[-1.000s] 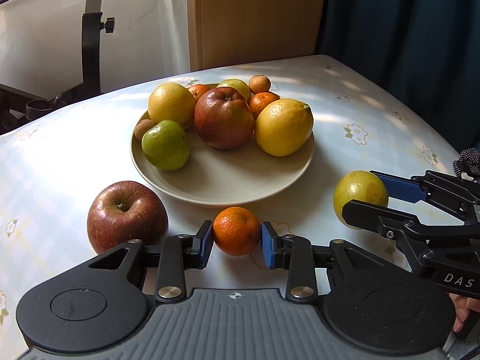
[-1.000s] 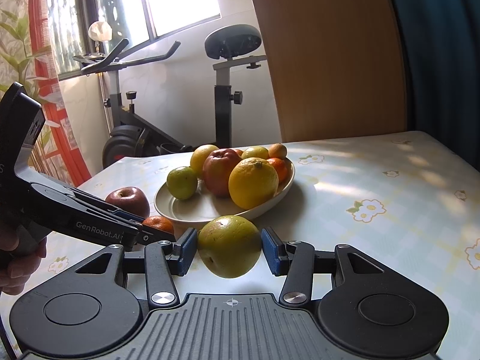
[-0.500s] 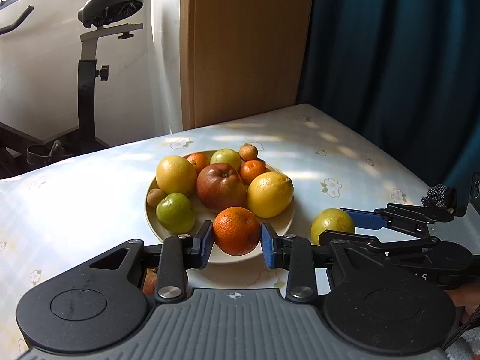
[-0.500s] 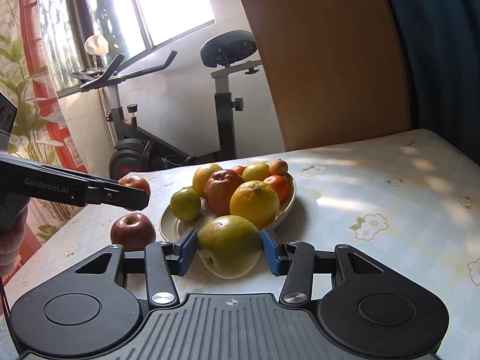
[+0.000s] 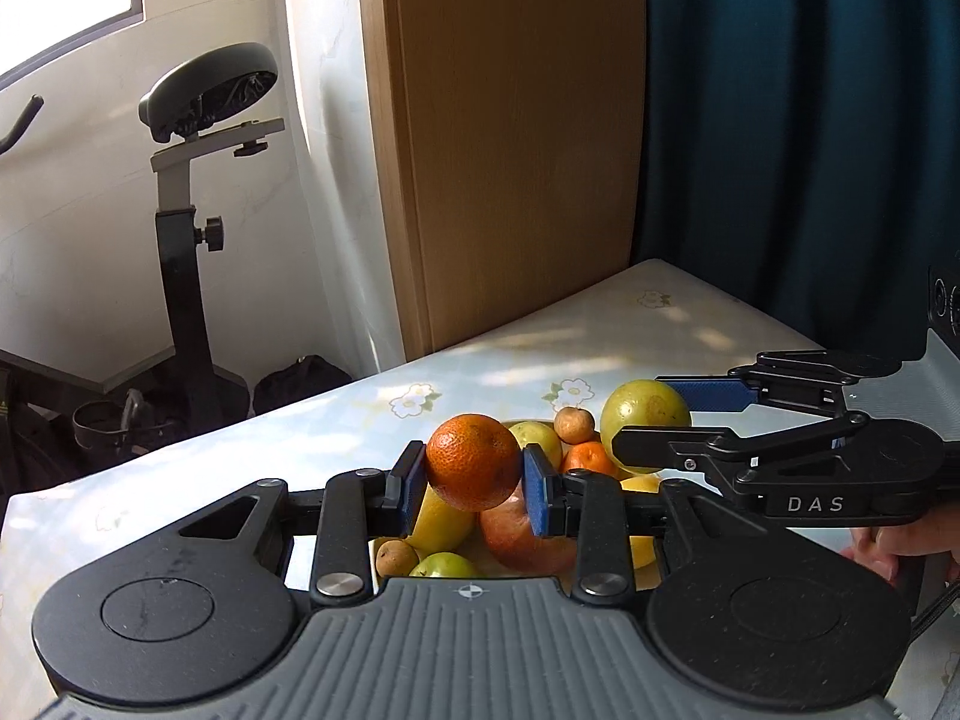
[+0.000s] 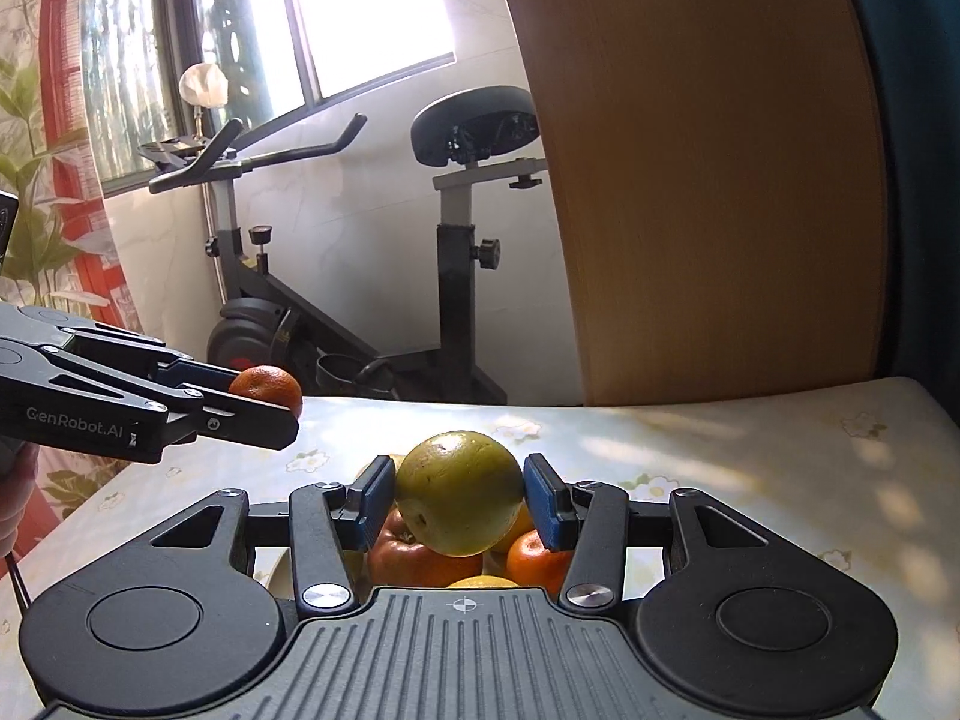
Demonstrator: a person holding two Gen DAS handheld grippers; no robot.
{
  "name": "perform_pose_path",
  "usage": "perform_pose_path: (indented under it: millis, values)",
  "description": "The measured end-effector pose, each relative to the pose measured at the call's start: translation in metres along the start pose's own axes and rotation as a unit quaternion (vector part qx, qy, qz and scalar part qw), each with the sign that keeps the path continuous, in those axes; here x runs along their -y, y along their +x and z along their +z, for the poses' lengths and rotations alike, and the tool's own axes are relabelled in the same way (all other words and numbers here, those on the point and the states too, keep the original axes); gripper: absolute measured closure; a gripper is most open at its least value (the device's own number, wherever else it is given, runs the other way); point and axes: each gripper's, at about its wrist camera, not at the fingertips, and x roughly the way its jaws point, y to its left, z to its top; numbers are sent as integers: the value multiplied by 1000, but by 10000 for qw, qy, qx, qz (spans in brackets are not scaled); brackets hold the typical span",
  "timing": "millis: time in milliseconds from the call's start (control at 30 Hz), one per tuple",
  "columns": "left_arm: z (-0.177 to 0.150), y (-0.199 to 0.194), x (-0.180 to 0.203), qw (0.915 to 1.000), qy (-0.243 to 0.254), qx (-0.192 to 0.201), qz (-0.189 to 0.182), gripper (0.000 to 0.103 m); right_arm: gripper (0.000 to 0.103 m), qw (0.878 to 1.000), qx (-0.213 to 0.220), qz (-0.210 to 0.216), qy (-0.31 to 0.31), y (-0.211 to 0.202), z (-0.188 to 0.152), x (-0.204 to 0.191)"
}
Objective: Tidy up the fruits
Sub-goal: 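Carry the green-yellow fruit and tangerine over the plate and lower them, then open both tools to release the fruits onto the plate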
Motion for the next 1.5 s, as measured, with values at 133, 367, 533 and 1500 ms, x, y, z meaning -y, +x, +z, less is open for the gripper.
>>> perform_pose_path:
  millis: [133,367,533,1500]
  values:
    - [-8,20,-4,9998,-62,-179,-27,67,60,9996,-142,-12,224,20,-1,13]
    - [-20,42,-12,9991,-62,-415,-47,67,59,9990,-386,28,213,44,-6,20]
    - [-24,50,-16,9987,-97,-488,-52,67,59,9987,-475,72,185,50,-13,18]
    - [-26,64,-29,9970,-468,-619,1,66,59,9985,-534,-131,-5,55,-11,9]
